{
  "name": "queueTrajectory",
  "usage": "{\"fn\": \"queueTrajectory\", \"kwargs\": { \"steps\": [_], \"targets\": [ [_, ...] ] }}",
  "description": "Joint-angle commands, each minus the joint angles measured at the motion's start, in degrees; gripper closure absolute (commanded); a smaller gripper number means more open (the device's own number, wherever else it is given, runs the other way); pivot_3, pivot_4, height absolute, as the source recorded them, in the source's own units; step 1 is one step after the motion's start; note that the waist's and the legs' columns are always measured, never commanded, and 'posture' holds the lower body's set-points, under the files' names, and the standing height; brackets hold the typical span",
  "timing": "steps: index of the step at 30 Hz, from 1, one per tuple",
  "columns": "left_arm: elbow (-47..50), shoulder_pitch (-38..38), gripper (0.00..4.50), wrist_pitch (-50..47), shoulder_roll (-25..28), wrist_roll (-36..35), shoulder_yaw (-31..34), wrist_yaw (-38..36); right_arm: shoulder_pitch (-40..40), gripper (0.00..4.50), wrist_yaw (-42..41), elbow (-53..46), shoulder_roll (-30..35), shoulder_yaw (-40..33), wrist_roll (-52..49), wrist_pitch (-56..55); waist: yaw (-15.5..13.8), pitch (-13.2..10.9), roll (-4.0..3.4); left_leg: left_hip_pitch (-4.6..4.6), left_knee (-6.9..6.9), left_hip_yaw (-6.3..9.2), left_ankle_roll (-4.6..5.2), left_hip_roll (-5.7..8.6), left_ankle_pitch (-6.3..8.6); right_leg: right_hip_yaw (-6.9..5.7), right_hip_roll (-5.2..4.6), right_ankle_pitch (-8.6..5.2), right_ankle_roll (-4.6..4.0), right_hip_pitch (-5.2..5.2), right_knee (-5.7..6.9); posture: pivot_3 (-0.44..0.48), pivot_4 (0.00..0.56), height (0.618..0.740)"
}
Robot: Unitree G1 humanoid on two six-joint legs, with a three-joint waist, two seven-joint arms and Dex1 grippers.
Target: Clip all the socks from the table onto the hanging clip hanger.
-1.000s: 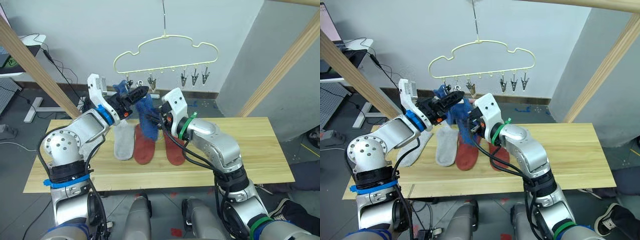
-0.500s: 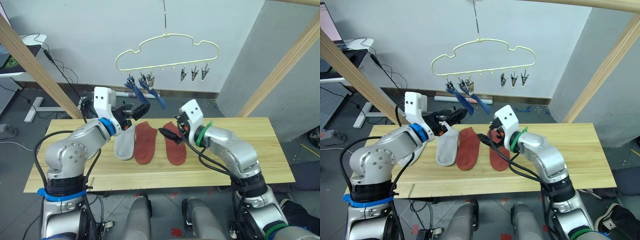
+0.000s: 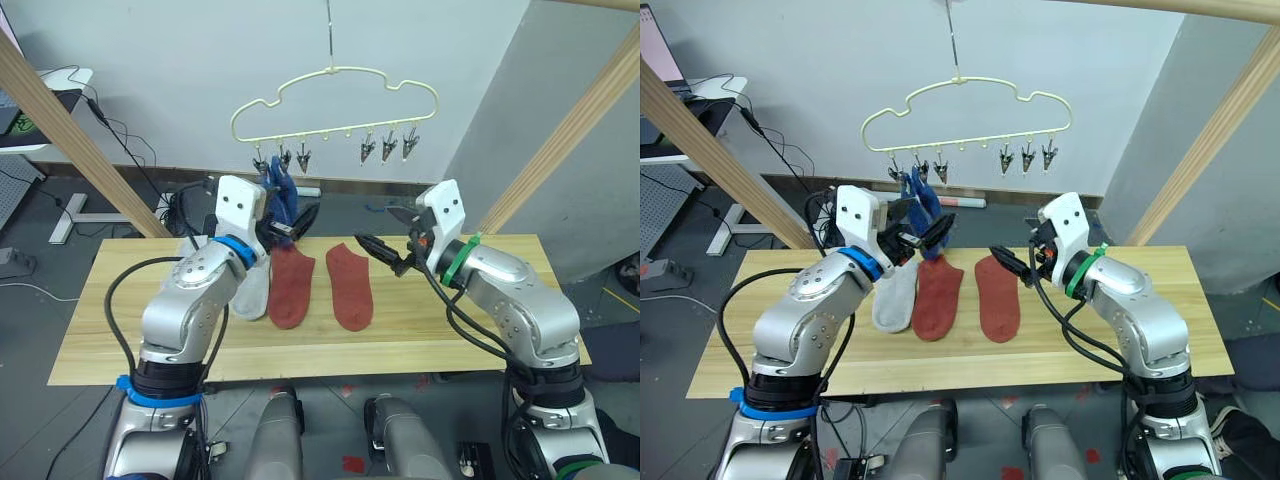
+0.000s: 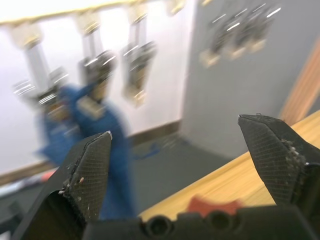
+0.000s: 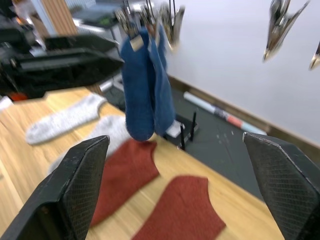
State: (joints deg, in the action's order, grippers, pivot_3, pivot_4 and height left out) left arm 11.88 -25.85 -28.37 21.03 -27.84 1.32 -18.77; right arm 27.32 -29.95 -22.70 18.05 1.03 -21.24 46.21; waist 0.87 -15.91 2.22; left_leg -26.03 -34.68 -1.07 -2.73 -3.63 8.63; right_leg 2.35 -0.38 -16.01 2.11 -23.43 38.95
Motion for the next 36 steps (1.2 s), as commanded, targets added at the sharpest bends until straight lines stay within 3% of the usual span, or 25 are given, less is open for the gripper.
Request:
{"fn": "queueTrajectory", "kwargs": {
  "steps": [1, 2, 20, 36],
  "targets": [
    [-1.5, -1.6, 0.86, 6.5, -2.1, 3.7, -0.9, -1.0, 0.1, 0.0, -1.1, -2.6, 1.0, -2.2, -2.5, -1.9, 0.0, 0.0, 0.0, 0.0, -0.01, 0.01, 0.0, 0.0, 0.0, -0.01, 0.0, 0.0, 0.0, 0.0, 0.01, 0.006, 0.246, 0.74],
    [-2.5, -2.1, 1.13, 7.4, -2.8, 4.6, -0.9, -0.8, 0.4, 0.0, -1.3, -2.7, 1.1, -2.4, -3.0, -2.1, 0.0, 0.0, 0.0, 0.0, -0.02, 0.01, 0.0, -0.01, 0.0, -0.01, 0.02, 0.0, 0.0, 0.0, 0.01, 0.003, 0.245, 0.74],
    [-17.7, -8.1, 1.13, 21.8, -12.5, 13.5, 0.5, 3.1, 6.4, 0.0, -4.8, -2.2, 4.2, -5.9, -17.1, 0.5, 0.7, 0.0, 0.0, -0.05, -0.14, 0.05, 0.02, -0.01, 0.0, -0.02, 0.07, 0.01, 0.0, 0.02, 0.03, -0.021, 0.231, 0.74],
    [-24.0, -12.5, 1.13, 25.1, -13.6, 14.2, 1.4, 1.7, 6.4, 0.0, -2.7, -2.4, 4.4, -5.5, -17.9, 0.3, 0.8, 0.0, 0.0, -0.07, -0.17, 0.06, 0.02, -0.01, 0.0, -0.03, 0.09, 0.01, 0.01, 0.03, 0.06, -0.032, 0.24, 0.74]
  ]
}}
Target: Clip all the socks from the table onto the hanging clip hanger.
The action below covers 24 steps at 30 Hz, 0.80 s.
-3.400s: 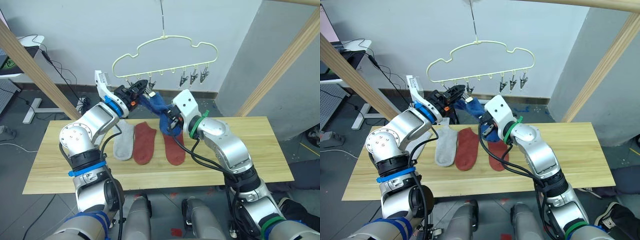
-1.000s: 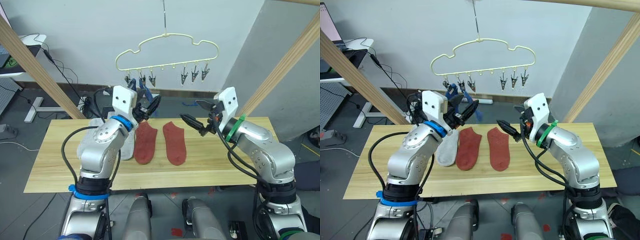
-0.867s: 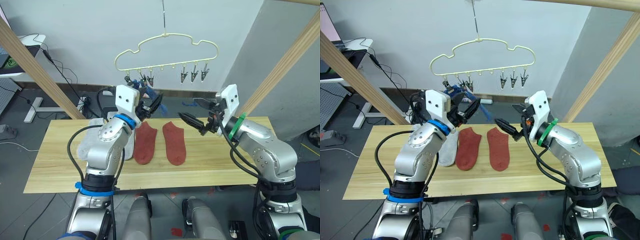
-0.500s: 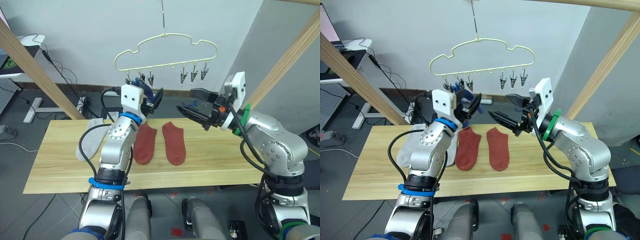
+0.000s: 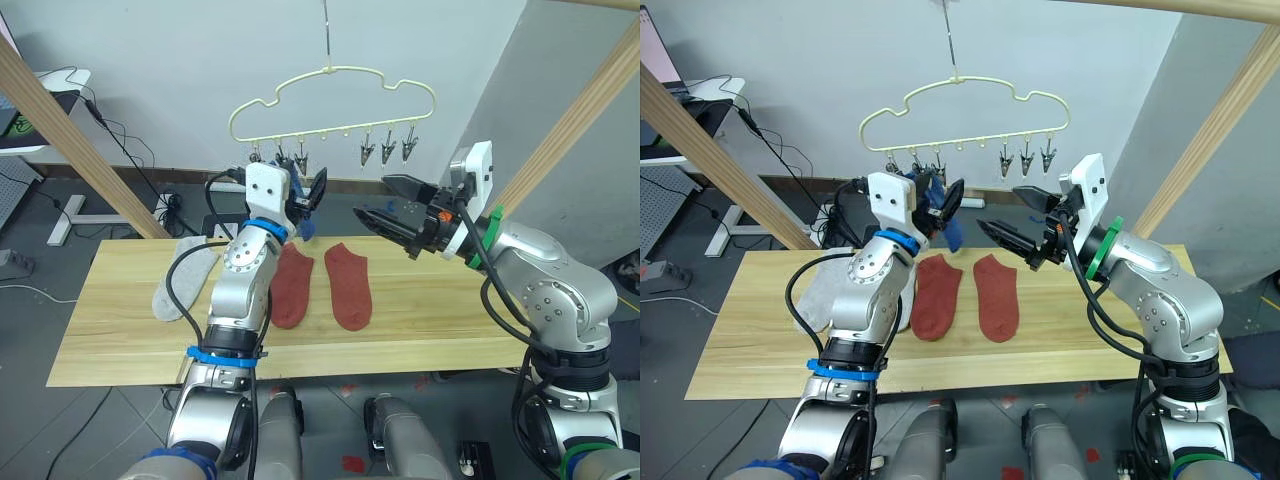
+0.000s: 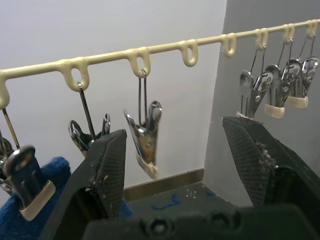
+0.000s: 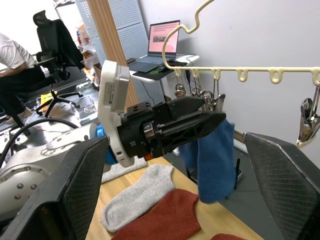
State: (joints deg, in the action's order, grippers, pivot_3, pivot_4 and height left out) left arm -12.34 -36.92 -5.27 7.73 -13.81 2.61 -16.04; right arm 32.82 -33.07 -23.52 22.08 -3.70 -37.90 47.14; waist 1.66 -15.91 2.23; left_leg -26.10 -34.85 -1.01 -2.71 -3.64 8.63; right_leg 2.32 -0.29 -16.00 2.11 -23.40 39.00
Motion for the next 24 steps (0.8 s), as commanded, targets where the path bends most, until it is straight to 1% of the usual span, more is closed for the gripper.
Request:
{"fn": "queueTrajectory", "kwargs": {
  "steps": [1, 11, 24],
  "targets": [
    [-0.1, -1.7, 1.13, 2.2, -0.4, 0.2, 0.1, -1.2, 0.9, 0.0, 0.5, -1.6, 0.4, -0.7, -1.2, -0.7, 0.0, 0.0, 0.0, 0.0, 0.0, 0.0, 0.0, 0.0, 0.0, 0.0, 0.0, 0.0, 0.0, 0.0, 0.0, -0.032, 0.24, 0.74],
    [-4.5, -4.7, 1.13, 4.2, -1.9, 0.8, -0.1, -1.4, 1.4, 0.0, 1.9, -1.2, -0.1, -0.4, -0.7, -1.3, 0.0, 0.0, 0.0, 0.0, -0.01, 0.0, 0.0, 0.0, 0.0, 0.0, 0.01, 0.0, 0.0, 0.0, 0.01, -0.045, 0.245, 0.74],
    [-8.1, -6.5, 1.13, 5.6, -2.1, 1.1, 0.3, -1.8, 1.0, 0.0, 3.0, -1.8, 0.3, -0.4, -0.9, -1.1, 0.1, 0.0, 0.0, 0.0, -0.02, 0.0, 0.0, -0.01, 0.0, 0.0, 0.01, 0.0, 0.0, 0.0, 0.01, -0.06, 0.25, 0.74]
  ]
}}
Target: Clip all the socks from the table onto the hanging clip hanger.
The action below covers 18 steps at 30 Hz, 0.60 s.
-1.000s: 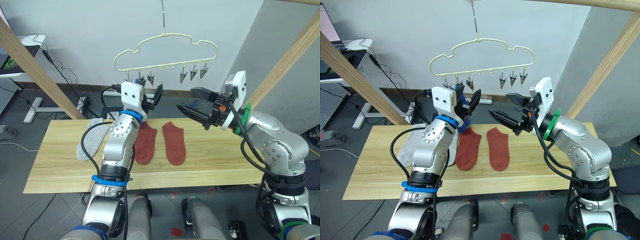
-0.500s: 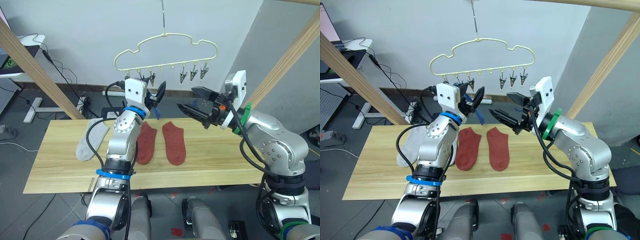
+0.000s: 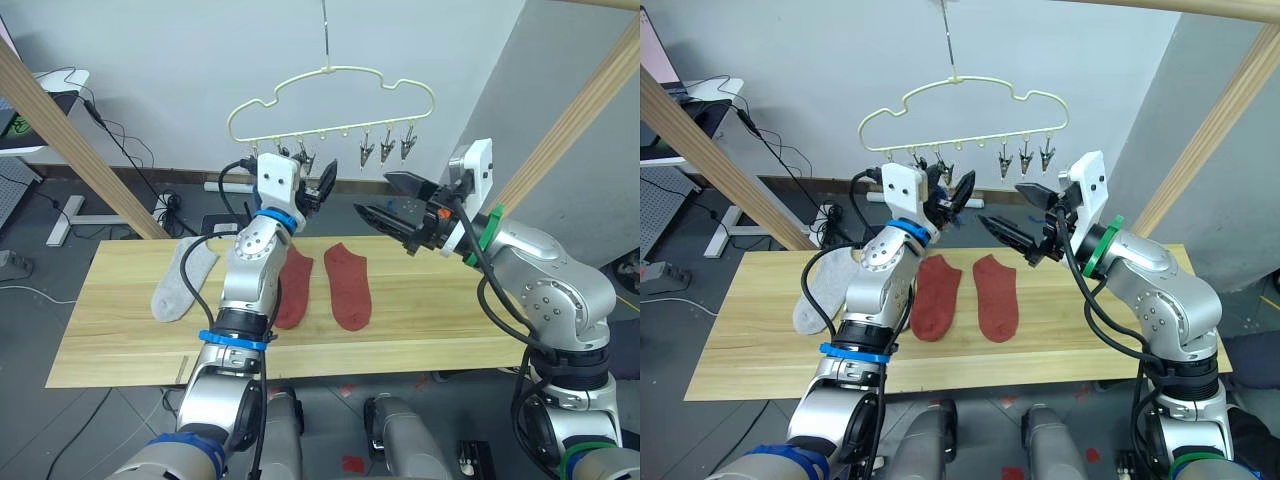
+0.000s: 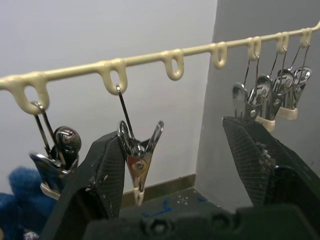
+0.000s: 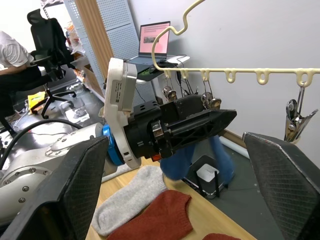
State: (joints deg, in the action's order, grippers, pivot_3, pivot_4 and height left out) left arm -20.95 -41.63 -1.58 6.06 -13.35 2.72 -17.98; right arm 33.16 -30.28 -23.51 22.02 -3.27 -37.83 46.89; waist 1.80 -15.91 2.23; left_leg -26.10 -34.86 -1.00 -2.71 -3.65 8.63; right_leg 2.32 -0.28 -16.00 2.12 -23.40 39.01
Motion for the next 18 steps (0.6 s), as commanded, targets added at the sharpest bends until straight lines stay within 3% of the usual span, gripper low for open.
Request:
{"fn": "queueTrajectory", "kwargs": {
  "steps": [1, 11, 15, 18],
  "targets": [
    [0.2, -2.0, 1.13, 2.1, -0.4, 0.8, 0.2, 0.2, 0.6, 0.0, 0.3, -1.9, 0.3, -0.8, -1.0, -0.8, 0.0, 0.0, 0.0, 0.0, 0.0, 0.0, 0.0, 0.0, 0.0, 0.0, 0.0, 0.0, 0.0, 0.0, 0.0, -0.06, 0.25, 0.74],
    [-2.6, -3.5, 1.13, 3.6, 0.0, 2.1, 0.5, 0.9, 0.5, 0.0, 0.6, -2.1, 0.3, -0.7, -1.1, -0.7, 0.0, 0.0, 0.0, 0.0, 0.0, 0.0, 0.0, 0.0, 0.0, 0.0, 0.01, 0.0, 0.0, 0.0, 0.0, -0.064, 0.25, 0.74],
    [-2.9, -3.7, 1.94, 3.8, 0.2, 2.0, 0.8, 0.9, 0.5, 0.0, 0.6, -2.0, 0.3, -0.8, -1.1, -0.8, 0.0, 0.0, 0.0, 0.0, 0.0, 0.0, 0.0, 0.0, 0.0, 0.0, 0.01, 0.0, 0.0, 0.0, 0.0, -0.063, 0.251, 0.74],
    [-3.0, -3.6, 1.94, 3.7, 0.3, 2.1, 0.9, 1.0, 0.5, 0.0, 0.5, -2.0, 0.3, -0.7, -1.0, -0.9, 0.0, 0.0, 0.0, 0.0, 0.0, 0.0, 0.0, 0.0, 0.0, 0.0, 0.01, 0.0, 0.0, 0.0, 0.0, -0.062, 0.251, 0.74]
  ]
}}
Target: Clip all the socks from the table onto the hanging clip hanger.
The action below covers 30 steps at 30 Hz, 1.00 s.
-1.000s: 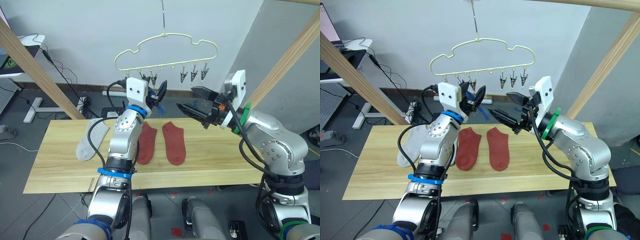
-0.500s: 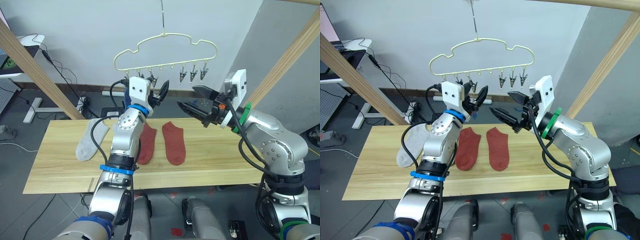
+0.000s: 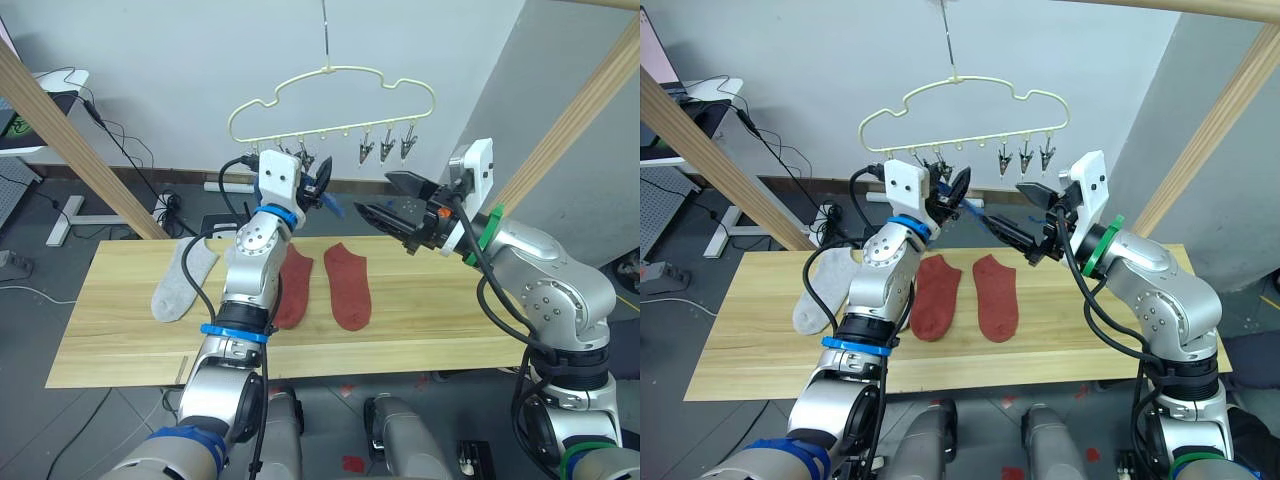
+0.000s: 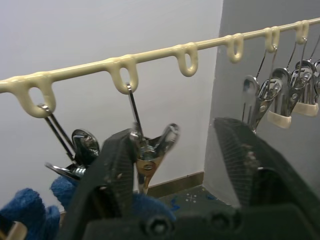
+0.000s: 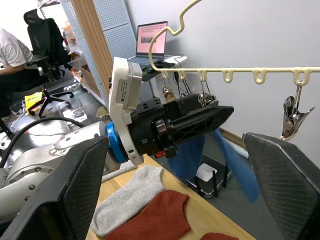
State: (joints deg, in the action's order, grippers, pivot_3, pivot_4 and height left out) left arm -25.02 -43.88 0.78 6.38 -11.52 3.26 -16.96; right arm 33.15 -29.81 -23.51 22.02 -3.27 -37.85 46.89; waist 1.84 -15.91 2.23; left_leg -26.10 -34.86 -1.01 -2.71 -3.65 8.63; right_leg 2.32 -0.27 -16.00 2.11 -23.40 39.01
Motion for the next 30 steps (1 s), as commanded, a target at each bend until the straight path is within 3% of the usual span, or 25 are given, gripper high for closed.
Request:
{"fn": "queueTrajectory", "kwargs": {
  "steps": [1, 18, 21, 26, 30],
  "targets": [
    [1.1, -1.4, 1.94, 1.3, 0.0, 0.3, 0.4, 0.0, 0.5, 0.0, 0.1, -2.0, 0.2, -0.7, -1.0, -0.9, 0.0, 0.0, 0.0, 0.0, 0.0, 0.0, 0.0, 0.0, 0.0, 0.0, 0.0, 0.0, 0.0, 0.0, 0.0, -0.062, 0.251, 0.74],
    [0.3, -2.0, 1.94, 1.5, 0.0, 0.8, 0.7, 0.0, 0.5, 0.0, 0.1, -1.9, 0.1, -0.8, -1.1, -1.0, 0.0, 0.0, 0.0, 0.0, 0.0, 0.0, 0.0, 0.0, 0.0, 0.0, 0.0, 0.0, 0.0, 0.0, 0.0, -0.059, 0.249, 0.74],
    [0.2, -2.0, 2.49, 1.5, -0.1, 0.7, 0.8, 0.1, 0.5, 0.0, 0.0, -1.9, 0.2, -0.7, -1.1, -1.0, 0.0, 0.0, 0.0, 0.0, 0.0, 0.0, 0.0, 0.0, 0.0, 0.0, 0.0, 0.0, 0.0, 0.0, 0.0, -0.059, 0.25, 0.74],
    [0.4, -2.0, 3.86, 1.2, -0.1, 0.5, 1.0, 0.0, 0.5, 0.0, 0.1, -1.9, 0.0, -0.7, -1.1, -1.1, 0.0, 0.0, 0.0, 0.0, 0.0, 0.0, 0.0, 0.0, 0.0, 0.0, 0.0, 0.0, 0.0, 0.0, 0.0, -0.058, 0.249, 0.74],
    [0.6, -1.9, 4.28, 0.9, -0.3, 0.4, 1.3, 0.0, 0.4, 0.0, 0.1, -1.9, -0.2, -0.5, -1.0, -1.1, 0.0, 0.0, 0.0, 0.0, 0.0, 0.0, 0.0, 0.0, 0.0, 0.0, 0.0, 0.0, 0.0, 0.0, 0.0, -0.058, 0.248, 0.74]
  ]
}}
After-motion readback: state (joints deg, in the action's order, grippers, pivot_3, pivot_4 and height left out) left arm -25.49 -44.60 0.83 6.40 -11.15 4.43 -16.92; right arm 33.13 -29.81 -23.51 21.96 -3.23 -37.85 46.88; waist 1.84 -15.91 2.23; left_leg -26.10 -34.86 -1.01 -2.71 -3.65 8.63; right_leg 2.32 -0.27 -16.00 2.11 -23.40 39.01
